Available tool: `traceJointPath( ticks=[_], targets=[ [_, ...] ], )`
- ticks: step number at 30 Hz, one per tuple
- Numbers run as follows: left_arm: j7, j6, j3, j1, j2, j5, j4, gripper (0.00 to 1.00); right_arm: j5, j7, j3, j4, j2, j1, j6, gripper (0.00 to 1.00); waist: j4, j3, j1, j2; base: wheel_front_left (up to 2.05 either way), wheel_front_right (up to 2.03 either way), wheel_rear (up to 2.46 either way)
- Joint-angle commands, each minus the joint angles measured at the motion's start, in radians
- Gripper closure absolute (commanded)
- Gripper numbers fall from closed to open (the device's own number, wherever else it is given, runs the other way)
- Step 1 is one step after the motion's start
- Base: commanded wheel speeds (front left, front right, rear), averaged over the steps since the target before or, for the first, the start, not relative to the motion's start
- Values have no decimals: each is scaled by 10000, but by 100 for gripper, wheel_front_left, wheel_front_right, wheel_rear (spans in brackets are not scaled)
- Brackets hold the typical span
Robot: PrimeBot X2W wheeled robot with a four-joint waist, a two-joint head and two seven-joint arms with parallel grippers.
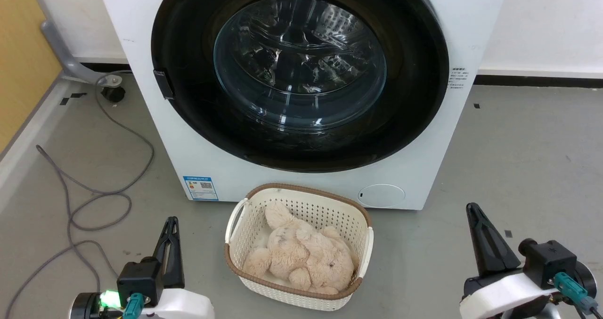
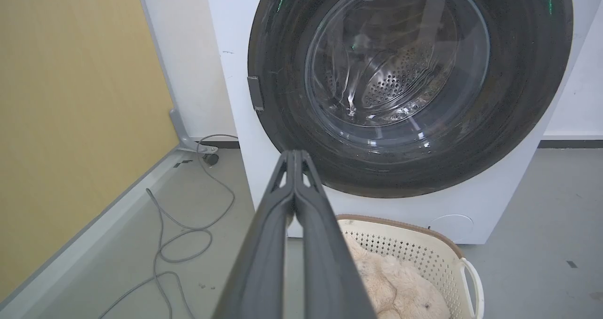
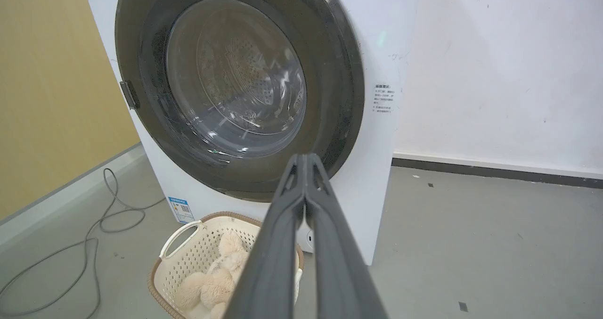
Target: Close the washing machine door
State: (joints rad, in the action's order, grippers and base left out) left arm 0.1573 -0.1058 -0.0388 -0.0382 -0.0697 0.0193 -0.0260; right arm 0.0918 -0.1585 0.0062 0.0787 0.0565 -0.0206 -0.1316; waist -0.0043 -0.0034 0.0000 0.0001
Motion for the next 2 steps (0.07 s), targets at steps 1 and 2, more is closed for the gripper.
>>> traceJointPath(
  ticks=[1, 2],
  targets=[
    [-71, 41, 41, 135, 44, -77, 38, 100, -74, 77, -5, -81, -27, 84, 4, 100, 1, 1, 0, -1, 0, 0, 0],
    [-92, 55, 45, 138, 46, -79, 41, 100, -86, 97, -6, -91, -27, 86, 4, 100, 1, 1, 0, -1, 0, 0, 0]
  ],
)
